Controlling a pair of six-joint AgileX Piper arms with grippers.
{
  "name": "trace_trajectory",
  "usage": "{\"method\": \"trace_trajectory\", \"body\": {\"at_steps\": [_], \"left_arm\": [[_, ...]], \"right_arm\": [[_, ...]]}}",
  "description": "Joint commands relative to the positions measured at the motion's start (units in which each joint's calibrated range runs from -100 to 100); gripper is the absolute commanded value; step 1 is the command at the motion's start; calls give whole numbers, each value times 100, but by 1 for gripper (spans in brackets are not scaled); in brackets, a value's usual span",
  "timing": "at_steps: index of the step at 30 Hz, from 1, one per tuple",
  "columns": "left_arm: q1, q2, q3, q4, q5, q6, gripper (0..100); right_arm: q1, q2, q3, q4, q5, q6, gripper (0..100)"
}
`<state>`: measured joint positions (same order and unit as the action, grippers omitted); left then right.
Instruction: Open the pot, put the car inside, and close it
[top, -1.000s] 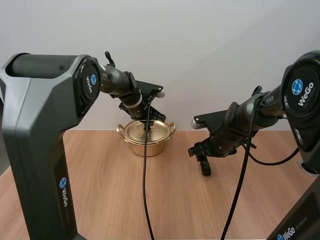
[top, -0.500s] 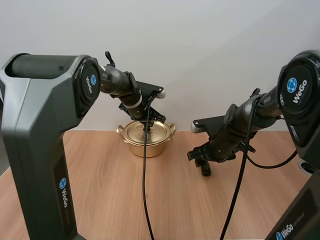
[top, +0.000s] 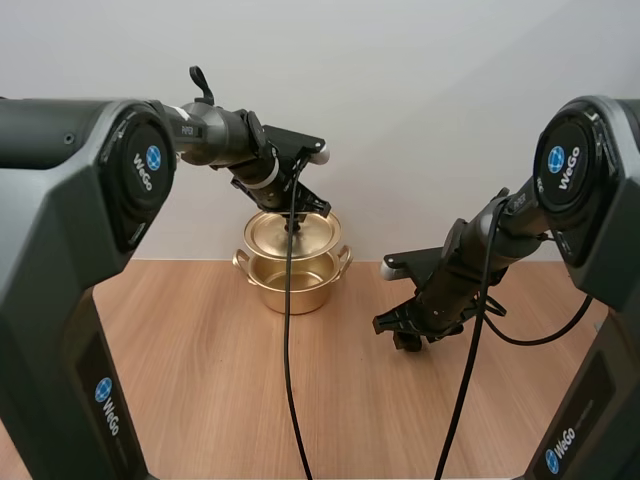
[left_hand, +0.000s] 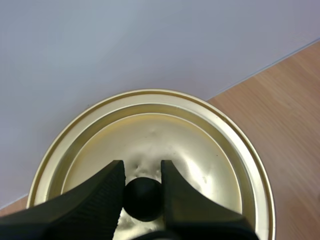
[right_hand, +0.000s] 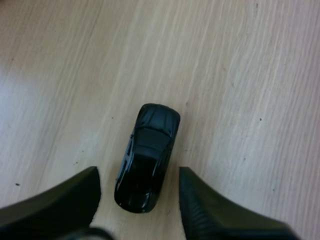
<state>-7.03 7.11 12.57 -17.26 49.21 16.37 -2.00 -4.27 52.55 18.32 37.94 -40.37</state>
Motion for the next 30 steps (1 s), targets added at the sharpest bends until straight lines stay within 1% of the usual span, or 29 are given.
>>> {"method": "trace_trajectory", "body": {"at_steps": [1,5,7,13,18,21,24,28,30], "left_arm": [[10,-240,-99,11,160,1,0],[10,-743,-331,19,530,1,0],[10,-976,-450,19,706,-9,0],[10,-1724,-771,19,913,-18,0],[24,-2155,-1068,6,1056,-135,0],[77,-2370,-1203,6,1056,-135,0],[135,-2555,-1320,-17,1056,-135,0],[222,-2742,-1623,-35,1056,-135,0],[230,-2827,-1817,-69,1074,-135,0]], "right_arm": [[1,-2,4,7,-109,4,49],[1,-2,4,43,-228,13,15],[1,22,4,43,-228,13,0],[1,-73,-64,-66,-326,13,0],[1,-543,-520,-105,146,13,0],[1,-809,-888,37,181,13,0],[42,-870,-1340,207,316,-40,0],[313,-800,-1941,283,411,-138,0],[535,-691,-2223,283,411,-190,0]]}}
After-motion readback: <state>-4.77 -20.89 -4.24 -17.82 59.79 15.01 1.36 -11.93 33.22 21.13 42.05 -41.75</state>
